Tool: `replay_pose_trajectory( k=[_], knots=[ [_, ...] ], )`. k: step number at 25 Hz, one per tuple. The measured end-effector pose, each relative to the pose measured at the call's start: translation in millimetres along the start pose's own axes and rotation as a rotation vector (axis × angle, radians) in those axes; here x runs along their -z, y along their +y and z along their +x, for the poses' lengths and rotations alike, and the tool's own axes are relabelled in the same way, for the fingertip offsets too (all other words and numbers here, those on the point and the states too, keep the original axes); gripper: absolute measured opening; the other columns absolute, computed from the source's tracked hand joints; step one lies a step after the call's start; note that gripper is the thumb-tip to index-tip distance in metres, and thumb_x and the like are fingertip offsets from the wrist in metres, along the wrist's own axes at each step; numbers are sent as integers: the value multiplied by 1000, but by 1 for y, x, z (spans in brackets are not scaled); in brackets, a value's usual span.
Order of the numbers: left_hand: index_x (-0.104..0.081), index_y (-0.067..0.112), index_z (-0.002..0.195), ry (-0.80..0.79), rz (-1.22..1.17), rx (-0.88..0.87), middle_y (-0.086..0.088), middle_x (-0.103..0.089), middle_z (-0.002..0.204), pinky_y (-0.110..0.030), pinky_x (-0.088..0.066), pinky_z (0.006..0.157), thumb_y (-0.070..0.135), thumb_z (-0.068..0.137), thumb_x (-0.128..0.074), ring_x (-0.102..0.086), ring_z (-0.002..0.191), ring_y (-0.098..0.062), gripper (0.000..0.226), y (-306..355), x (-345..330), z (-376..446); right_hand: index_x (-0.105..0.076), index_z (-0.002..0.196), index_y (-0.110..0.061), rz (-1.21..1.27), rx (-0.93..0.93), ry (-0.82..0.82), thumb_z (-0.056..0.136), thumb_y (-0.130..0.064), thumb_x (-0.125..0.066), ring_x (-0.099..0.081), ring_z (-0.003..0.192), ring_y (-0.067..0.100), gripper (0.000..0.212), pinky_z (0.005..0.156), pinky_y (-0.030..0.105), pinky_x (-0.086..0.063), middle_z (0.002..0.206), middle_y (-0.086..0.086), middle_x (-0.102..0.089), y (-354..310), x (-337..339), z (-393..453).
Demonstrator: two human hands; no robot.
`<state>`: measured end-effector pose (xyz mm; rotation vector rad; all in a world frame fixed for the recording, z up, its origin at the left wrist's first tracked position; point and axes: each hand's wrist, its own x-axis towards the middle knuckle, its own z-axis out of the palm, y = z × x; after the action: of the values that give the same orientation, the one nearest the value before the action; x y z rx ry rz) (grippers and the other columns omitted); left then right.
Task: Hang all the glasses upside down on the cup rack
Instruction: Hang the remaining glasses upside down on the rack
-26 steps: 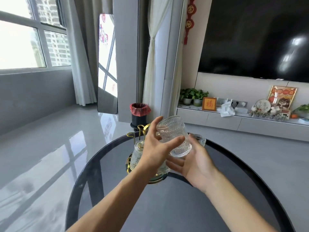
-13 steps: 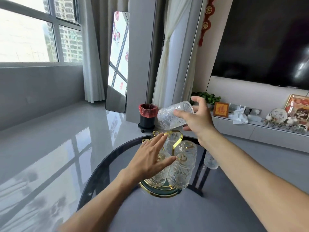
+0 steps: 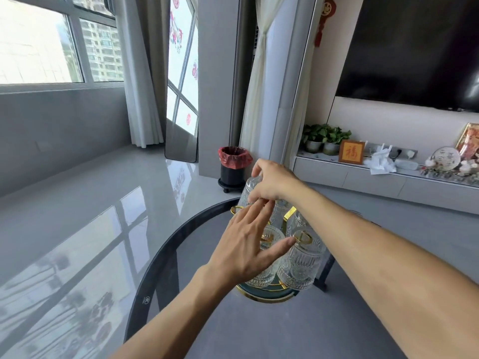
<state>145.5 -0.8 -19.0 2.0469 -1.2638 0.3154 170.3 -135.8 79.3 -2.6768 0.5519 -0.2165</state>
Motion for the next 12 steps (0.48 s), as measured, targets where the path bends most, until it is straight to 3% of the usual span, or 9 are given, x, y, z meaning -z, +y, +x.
replay_pose_trajectory(
  k=[3,5,6,9,12],
  knots=[
    [-16,21,157,7,5,-23,2,-23,163,-19,-4,117,67,91,-46,-17,149,-13,86,0,0,-1,-60,88,-27,-25,-20,-41,62,-22,-75,-63,89,18,30,73,32,-53,98,-4,-65,5,-5,0],
    [-16,21,157,13,26,-29,2,-24,163,-26,-11,120,67,91,-47,-18,148,-14,86,-1,0,-2,-68,89,-24,-69,-13,-80,71,-26,-69,-65,92,19,18,80,34,-55,101,-1,-70,8,-1,1],
    [-16,21,157,10,41,-29,2,-22,163,-30,-13,121,68,91,-46,-17,148,-15,86,-2,-1,-3,-71,91,-20,-91,-7,-113,77,-32,-66,-65,95,21,19,83,35,-54,103,2,-72,11,2,0],
    [-11,27,157,-28,86,4,5,-13,165,-40,-9,123,74,90,-39,-10,151,-13,87,-1,-2,-5,-66,94,-12,-28,-18,-191,92,-55,-45,-61,104,25,48,86,36,-46,111,7,-66,26,9,-7],
    [-9,27,157,-37,116,43,6,-8,166,-44,-8,123,76,89,-35,-3,152,-12,89,2,-5,-9,-67,112,-16,96,-5,-124,94,-61,-39,-57,114,25,56,90,37,-44,124,6,-63,49,19,-24]
  ],
)
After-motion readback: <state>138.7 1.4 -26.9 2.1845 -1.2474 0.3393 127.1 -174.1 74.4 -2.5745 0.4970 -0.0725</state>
